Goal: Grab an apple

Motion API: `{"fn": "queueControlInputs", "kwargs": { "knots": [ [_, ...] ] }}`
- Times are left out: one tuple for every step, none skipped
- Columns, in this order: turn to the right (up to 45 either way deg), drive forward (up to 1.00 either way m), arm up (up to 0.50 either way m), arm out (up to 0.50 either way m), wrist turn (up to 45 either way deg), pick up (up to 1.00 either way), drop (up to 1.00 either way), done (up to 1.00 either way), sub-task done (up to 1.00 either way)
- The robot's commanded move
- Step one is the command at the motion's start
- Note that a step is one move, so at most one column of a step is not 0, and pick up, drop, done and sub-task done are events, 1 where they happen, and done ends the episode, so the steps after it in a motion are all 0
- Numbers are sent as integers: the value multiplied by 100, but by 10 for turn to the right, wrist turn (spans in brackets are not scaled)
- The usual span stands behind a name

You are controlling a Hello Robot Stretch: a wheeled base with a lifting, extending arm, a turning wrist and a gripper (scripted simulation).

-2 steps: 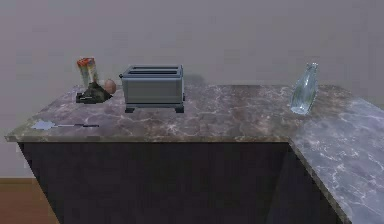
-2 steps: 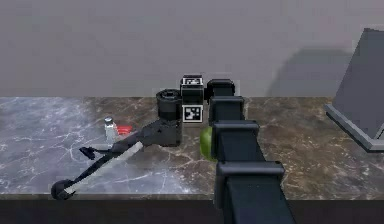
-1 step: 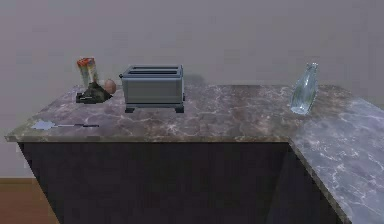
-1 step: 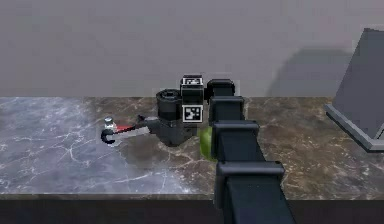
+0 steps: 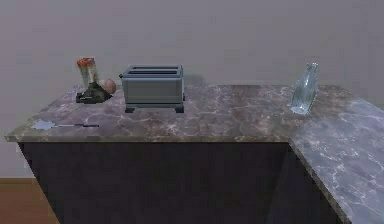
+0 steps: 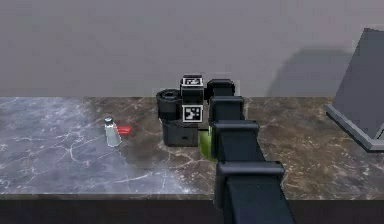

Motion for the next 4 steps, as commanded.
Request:
{"fn": "queueControlInputs", "kwargs": {
  "knots": [
    [0,0,0,0,300,0,0,0,0],
    [0,0,-10,0,0,0,0,0,0],
    [0,0,0,0,0,100,0,0,0],
    [0,0,10,0,0,0,0,0,0]
  ]
}}
